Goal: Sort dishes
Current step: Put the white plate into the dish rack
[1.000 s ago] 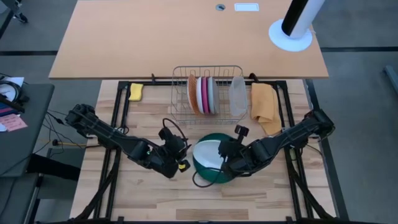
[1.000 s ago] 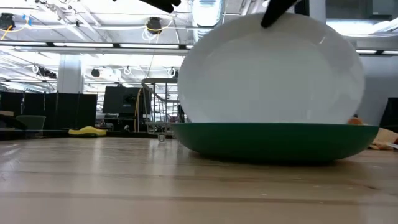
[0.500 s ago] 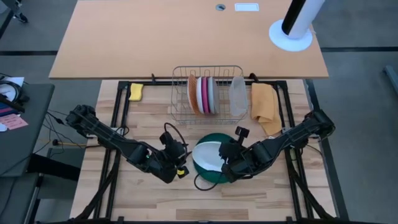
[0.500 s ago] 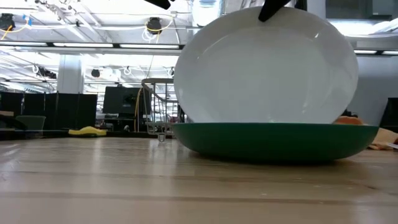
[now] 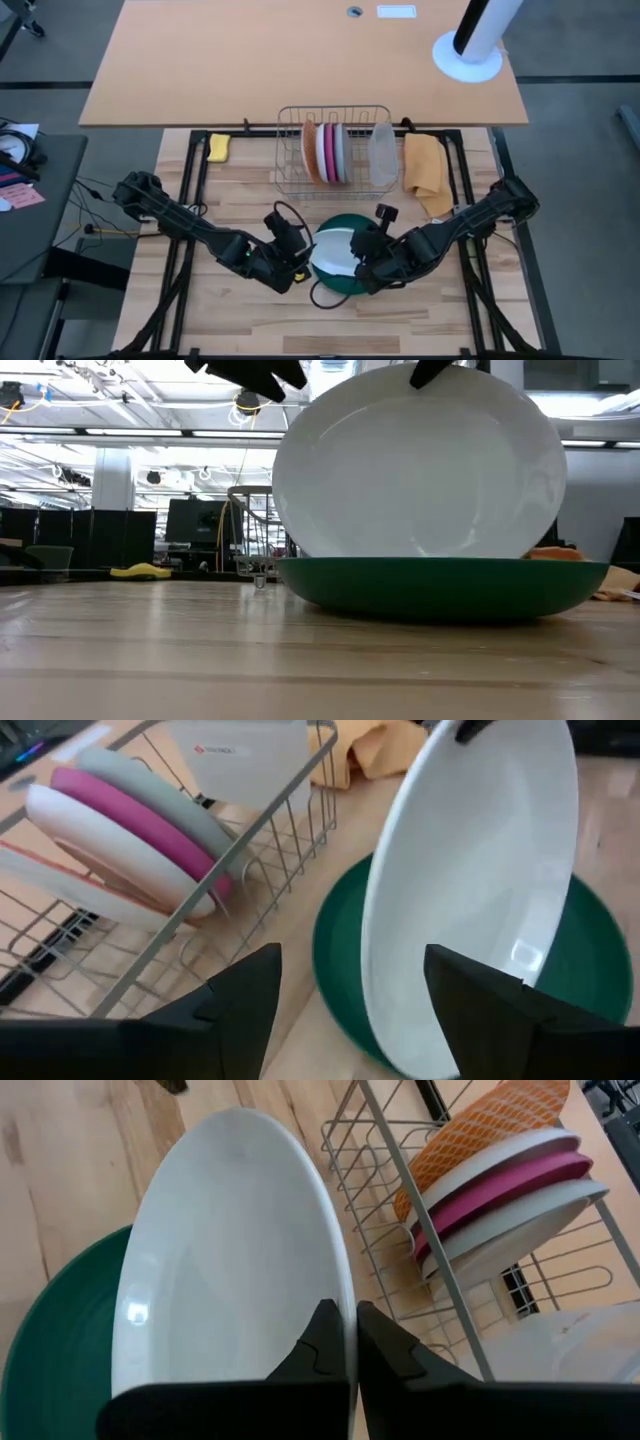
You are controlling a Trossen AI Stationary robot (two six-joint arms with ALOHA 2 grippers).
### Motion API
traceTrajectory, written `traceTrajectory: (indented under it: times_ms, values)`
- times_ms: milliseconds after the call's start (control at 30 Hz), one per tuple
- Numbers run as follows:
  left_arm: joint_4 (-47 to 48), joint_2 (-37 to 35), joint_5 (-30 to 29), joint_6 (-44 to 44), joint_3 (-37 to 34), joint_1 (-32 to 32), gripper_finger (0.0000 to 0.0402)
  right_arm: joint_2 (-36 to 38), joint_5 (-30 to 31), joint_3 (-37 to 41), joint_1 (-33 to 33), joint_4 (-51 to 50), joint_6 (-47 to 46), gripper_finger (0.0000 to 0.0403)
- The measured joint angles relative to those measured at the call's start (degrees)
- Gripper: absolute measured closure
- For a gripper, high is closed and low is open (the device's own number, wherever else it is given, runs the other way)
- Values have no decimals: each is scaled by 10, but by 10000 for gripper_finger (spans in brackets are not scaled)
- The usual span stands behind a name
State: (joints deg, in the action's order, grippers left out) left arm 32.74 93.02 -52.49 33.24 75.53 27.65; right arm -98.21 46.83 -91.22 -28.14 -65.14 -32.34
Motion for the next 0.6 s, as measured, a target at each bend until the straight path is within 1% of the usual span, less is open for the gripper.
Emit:
traceTrajectory:
  times_ms: [133,233,367,467,600]
  values:
    - [-42,0,3,-29,-24,-4,159,0,0,0,0,15,11,397]
    - [-75,0,31,-43,-43,-12,159,0,0,0,0,17,12,397]
    - [-99,0,32,-54,-56,-23,166,0,-1,0,-1,15,14,397]
    - [-97,0,59,-69,-56,-33,203,0,-2,0,-1,16,14,397]
    - [-97,10,78,-75,-57,-42,293,0,-2,0,-1,17,16,397]
